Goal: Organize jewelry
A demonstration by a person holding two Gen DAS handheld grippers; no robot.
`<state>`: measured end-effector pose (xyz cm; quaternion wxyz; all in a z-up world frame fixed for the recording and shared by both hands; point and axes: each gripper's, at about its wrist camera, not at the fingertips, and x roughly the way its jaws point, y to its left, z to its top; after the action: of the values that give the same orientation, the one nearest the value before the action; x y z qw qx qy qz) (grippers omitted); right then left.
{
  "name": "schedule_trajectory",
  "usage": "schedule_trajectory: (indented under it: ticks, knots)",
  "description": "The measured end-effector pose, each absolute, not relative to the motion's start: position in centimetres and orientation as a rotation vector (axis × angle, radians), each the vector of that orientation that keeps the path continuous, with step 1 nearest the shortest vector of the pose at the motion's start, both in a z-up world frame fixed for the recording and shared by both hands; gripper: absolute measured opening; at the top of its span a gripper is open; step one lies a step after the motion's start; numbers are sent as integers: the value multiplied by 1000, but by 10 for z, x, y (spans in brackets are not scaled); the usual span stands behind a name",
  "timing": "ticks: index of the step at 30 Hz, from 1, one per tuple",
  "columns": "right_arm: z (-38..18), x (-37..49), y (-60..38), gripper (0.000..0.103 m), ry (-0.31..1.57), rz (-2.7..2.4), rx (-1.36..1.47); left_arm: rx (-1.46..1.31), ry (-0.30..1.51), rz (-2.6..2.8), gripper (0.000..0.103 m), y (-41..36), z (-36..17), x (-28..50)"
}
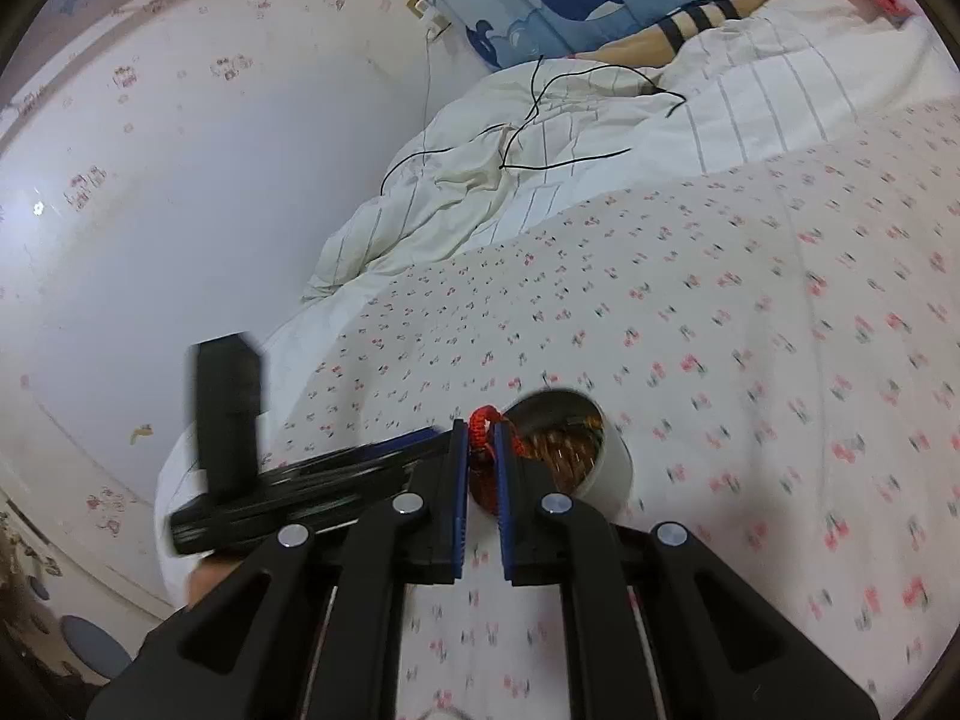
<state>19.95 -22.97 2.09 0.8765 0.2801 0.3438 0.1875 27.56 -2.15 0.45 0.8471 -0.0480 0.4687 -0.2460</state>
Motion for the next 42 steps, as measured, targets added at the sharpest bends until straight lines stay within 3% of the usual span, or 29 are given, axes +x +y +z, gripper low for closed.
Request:
schedule_trajectory:
  ticks: [6,9,11,13,16,21,25,33,36,37,41,42]
  knots:
    - [4,247,-182,10,826,323,357,-149,1009,-499,59,5,11,263]
    - [-14,258,-161,42,935,288,237,-76,1042,-513,64,8,5,248]
    - [-10,249,-162,44,914,276,229,-1,1070,-530,68,6,-4,231]
    - [6,223,-174,54,843,249,234,34,1120,-564,68,4,-15,215]
    - [22,170,-192,54,813,246,218,122,1170,-630,68,-7,-31,185]
    - [-4,85,-206,54,964,285,138,237,1191,-708,68,-25,-46,147]
    - [-26,38,-211,54,1025,274,133,298,1092,-752,68,-35,-40,129]
    - [-28,28,-192,53,1003,307,95,470,1050,-880,68,-70,-51,108]
    - [-32,41,-184,47,1002,313,51,511,1039,-925,67,-77,-55,102]
    - [-34,44,-181,44,1006,316,40,519,1038,-931,64,-77,-56,100]
    - [-48,54,-164,21,1053,328,-67,551,1033,-956,14,-77,-56,94]
    - [-52,55,-160,18,1064,326,-105,551,1037,-963,12,-75,-55,94]
